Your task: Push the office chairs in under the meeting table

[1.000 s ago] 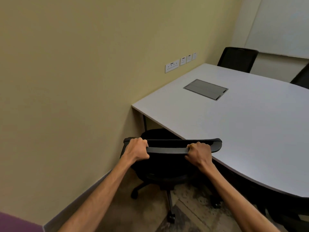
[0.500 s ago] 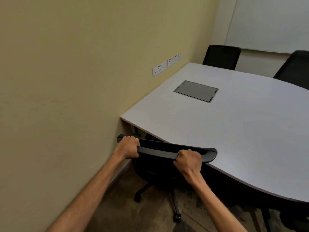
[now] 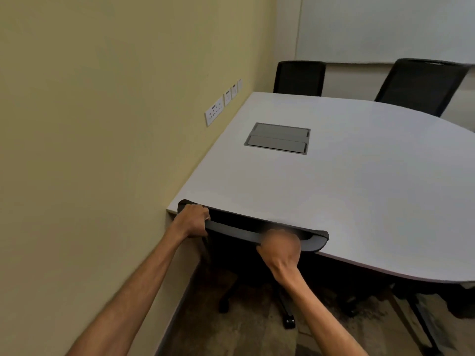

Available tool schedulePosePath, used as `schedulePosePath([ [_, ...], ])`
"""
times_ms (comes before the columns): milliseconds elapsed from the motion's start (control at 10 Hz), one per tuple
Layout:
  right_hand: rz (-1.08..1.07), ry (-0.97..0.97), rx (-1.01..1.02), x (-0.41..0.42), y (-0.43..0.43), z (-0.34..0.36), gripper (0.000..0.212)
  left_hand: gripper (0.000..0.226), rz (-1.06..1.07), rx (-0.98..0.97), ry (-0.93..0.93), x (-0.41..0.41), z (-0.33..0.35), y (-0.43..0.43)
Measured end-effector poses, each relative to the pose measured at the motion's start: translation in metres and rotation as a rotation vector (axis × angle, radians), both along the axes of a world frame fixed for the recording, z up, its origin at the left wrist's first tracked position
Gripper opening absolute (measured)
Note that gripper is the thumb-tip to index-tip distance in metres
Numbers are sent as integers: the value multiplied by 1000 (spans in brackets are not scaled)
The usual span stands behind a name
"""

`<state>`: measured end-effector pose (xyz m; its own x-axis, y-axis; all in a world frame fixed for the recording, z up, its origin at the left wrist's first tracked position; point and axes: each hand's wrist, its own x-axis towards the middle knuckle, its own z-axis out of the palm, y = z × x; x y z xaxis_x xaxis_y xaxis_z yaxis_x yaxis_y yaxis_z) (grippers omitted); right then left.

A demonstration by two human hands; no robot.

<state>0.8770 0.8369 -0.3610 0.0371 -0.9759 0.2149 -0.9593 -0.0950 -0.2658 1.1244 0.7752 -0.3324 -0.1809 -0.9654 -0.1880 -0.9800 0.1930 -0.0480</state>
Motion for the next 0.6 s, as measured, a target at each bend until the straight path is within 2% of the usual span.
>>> schedulePosePath([
  [200, -81, -27, -34, 24, -16, 0, 32, 32, -96, 1, 51, 27, -8, -29],
  [300, -98, 50, -12, 24, -15, -2, 30, 34, -149, -45, 131, 32, -12, -26],
  [400, -33, 68, -28, 22, -14, -4, 36, 28, -179, -132, 220, 33, -14, -19],
  [500, 76, 63, -99, 15, -6, -7, 49, 49, -223, -290, 330, 28, -16, -7],
  [600, 38, -159, -208, 3, -2, 0, 44, 65, -305, -419, 458, 17, -16, 11],
])
